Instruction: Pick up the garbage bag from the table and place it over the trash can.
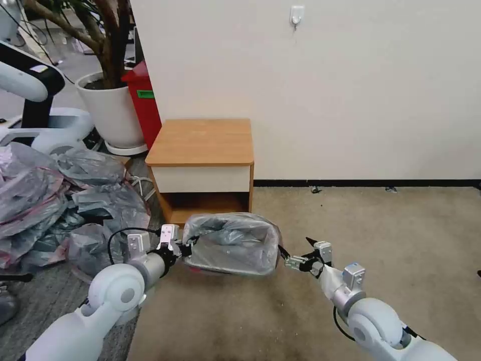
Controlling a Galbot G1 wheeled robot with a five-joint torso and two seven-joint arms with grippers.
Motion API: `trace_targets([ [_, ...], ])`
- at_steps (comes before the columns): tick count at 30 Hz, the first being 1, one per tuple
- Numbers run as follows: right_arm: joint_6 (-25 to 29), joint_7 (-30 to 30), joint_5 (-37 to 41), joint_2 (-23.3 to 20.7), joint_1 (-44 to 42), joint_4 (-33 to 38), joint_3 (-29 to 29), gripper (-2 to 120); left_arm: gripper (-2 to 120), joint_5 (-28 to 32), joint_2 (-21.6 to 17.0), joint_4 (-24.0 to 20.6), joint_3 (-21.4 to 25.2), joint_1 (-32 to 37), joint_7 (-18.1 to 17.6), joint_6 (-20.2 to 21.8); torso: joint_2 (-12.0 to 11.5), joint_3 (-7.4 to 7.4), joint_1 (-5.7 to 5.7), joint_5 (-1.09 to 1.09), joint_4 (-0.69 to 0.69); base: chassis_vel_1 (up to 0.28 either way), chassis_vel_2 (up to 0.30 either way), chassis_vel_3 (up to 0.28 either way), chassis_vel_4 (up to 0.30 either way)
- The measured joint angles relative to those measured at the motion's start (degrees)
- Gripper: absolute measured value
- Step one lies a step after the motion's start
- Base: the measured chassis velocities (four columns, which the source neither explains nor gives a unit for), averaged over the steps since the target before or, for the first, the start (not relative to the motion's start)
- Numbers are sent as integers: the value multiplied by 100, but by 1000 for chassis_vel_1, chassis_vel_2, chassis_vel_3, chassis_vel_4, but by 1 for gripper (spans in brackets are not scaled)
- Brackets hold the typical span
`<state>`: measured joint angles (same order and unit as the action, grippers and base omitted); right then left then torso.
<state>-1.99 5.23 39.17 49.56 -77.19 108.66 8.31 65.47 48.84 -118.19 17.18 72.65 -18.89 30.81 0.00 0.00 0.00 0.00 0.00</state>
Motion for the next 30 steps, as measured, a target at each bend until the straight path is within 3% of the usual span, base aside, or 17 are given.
trace_targets([
  [16,131,288,-909,-134,-608,619,627,96,2,-330,226,127,-1,13,-185,-293,0,0,0,0,-1,0,0,0,0],
  [20,181,221,-1582,-172,-1010,1502,853,72,2,-832,346,136,-226,9,-375,-472,0,0,0,0,0,0,0,0,0],
  [30,178,-469,-2380,-310,-1064,1999,739,39,2,-1814,379,14,-611,10,-375,-601,0,0,0,0,0,0,0,0,0],
])
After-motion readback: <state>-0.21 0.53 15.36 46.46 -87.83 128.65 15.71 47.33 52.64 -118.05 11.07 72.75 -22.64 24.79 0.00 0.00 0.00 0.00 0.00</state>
